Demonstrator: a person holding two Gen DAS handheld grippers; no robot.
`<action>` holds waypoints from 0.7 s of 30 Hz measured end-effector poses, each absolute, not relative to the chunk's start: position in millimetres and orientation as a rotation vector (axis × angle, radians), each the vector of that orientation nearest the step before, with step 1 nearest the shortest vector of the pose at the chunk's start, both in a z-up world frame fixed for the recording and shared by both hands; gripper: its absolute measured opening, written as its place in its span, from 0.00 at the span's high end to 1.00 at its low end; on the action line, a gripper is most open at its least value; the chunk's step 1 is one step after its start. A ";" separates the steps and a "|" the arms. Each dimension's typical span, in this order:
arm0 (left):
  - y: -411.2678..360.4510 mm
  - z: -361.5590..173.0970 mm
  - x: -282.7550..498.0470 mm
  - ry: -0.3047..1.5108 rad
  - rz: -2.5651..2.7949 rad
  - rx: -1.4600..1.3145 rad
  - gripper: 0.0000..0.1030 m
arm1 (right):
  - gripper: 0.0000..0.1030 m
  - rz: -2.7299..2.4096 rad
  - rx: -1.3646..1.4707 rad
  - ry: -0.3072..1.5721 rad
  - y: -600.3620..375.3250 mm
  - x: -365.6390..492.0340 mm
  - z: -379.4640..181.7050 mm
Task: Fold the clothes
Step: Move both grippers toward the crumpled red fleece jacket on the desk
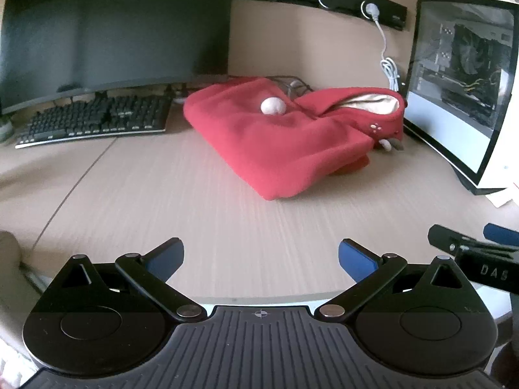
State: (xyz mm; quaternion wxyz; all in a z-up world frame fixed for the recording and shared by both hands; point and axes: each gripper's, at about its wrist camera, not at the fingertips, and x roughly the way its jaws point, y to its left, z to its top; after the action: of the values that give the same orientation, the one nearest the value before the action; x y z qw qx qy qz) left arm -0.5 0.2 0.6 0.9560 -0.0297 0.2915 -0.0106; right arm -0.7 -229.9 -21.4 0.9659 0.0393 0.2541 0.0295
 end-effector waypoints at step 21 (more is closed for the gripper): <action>-7.2 5.8 -2.6 0.644 -0.043 -0.038 0.00 | 0.00 0.075 0.065 0.543 -231.4 -3.1 -24.3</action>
State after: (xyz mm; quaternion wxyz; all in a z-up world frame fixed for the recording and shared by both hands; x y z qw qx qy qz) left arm -2.6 -7.2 5.8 0.9481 -0.0188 0.3166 -0.0211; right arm -3.1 -231.4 -24.3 0.9622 0.0320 0.2680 0.0370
